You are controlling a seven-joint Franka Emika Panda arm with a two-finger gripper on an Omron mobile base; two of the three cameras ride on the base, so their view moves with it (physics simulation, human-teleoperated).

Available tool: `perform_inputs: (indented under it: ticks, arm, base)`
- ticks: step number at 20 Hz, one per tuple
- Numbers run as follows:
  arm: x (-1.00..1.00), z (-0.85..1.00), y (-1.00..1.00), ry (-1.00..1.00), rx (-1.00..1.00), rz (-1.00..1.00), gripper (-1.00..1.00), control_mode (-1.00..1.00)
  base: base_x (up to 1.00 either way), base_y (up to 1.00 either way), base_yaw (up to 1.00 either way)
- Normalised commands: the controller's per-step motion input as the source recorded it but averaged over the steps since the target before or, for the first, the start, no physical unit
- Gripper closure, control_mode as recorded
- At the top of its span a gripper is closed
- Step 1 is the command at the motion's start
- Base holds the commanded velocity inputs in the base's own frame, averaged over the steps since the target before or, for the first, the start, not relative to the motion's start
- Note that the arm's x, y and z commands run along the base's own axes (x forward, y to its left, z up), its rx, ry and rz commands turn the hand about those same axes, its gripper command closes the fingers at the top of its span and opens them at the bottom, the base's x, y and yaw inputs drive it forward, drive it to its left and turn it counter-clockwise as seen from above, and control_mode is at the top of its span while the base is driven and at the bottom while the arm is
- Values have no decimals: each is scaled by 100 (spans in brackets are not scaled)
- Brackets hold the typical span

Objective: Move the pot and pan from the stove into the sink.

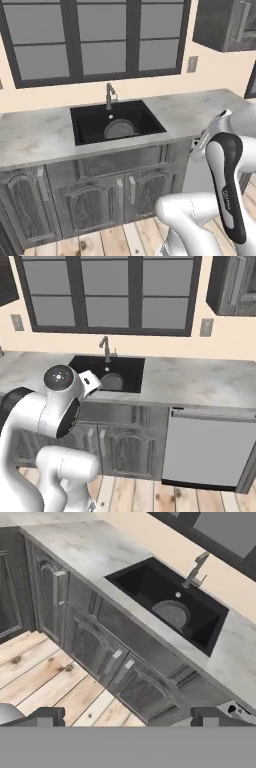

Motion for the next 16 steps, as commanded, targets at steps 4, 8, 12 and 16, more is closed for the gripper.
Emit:
perform_inputs:
  ticks: [4,8,12,16]
  arm:
    - [0,0,0,0,0,0,-100,100]
    - [0,0,0,0,0,0,-100,100]
    - [0,0,0,0,0,0,-100,100]
    - [0,0,0,0,0,0,-100,100]
  base:
    - [-100,-33,-1]
    - [-100,-28,-2]
    - [-100,-28,-2]
    - [-100,-28,-2]
